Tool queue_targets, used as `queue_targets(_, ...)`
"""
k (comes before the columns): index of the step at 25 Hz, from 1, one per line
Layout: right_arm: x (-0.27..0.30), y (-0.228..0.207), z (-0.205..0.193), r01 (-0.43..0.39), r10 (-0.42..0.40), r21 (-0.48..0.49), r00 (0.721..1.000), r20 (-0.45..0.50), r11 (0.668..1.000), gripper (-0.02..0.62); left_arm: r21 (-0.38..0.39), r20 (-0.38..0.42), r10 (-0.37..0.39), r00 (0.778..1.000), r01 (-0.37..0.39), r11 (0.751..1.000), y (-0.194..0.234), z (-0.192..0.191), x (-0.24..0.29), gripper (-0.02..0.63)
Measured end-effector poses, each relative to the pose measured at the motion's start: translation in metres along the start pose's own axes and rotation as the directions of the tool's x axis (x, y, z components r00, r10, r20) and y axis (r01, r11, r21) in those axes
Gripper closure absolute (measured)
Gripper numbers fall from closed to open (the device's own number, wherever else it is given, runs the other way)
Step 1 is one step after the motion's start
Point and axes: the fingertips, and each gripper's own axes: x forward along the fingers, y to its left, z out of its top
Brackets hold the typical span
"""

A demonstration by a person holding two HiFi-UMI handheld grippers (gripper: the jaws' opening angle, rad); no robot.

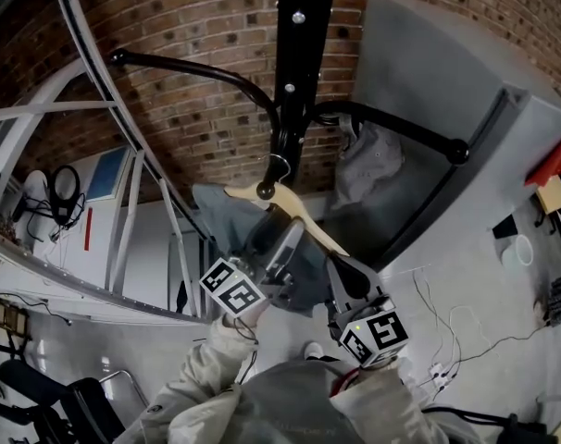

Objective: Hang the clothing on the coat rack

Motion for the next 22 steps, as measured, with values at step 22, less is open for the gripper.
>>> queue_targets(22, -0.05, 0.119, -0.035, 0.042, -0.042, -0.012, 0.998, -0.039, 0.999, 0.571, 0.529, -0.082, 0.323, 0.943, -0.234, 0.816, -0.061, 0.006, -0.167, 0.566)
